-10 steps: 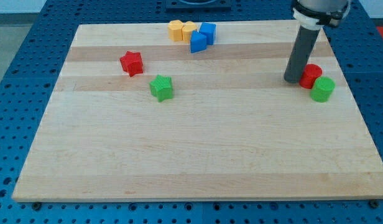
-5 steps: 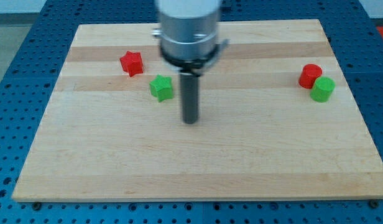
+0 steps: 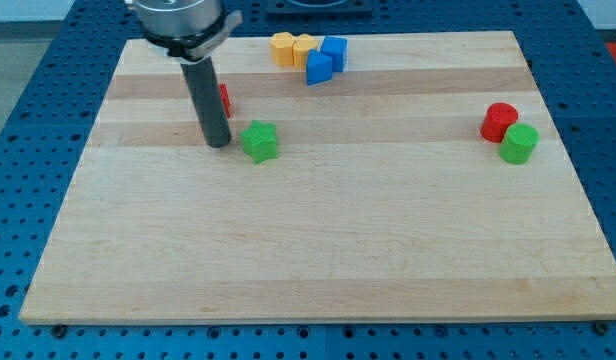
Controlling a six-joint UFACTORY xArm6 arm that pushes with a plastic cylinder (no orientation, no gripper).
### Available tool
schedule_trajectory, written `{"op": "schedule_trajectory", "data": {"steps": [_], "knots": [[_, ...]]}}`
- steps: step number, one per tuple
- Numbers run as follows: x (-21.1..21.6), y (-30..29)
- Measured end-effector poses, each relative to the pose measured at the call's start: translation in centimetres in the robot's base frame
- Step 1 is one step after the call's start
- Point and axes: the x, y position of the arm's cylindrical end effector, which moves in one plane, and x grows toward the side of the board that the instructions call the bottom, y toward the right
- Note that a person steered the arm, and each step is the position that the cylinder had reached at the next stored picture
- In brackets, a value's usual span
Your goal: Move green star closer to the green circle
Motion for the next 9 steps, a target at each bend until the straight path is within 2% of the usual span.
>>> {"op": "schedule_trajectory", "data": {"steps": [4,9], "knots": [[4.3,7.3],[4.1,21.5]]}}
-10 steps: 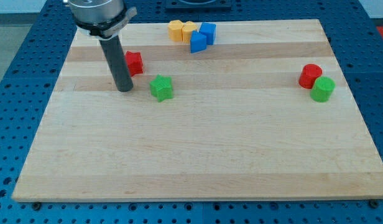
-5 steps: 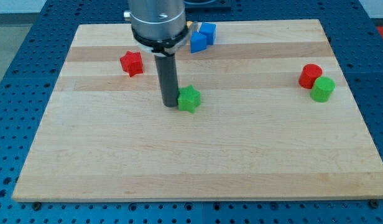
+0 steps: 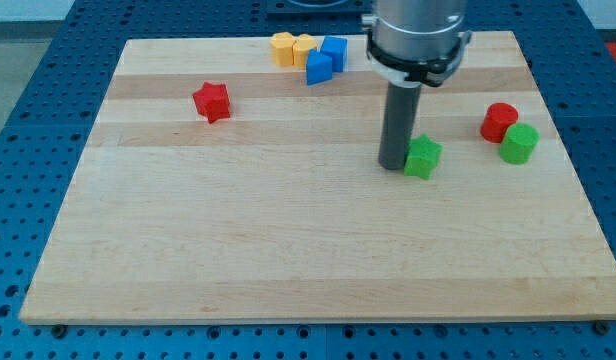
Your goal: Move green star closer to the green circle
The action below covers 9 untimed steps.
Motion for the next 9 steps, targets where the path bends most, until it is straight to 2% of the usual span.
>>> {"op": "schedule_trajectory", "data": {"steps": [4,8,9], "knots": [[0.0,6.6],[-0.6,7.9],[-0.7,5.3]]}}
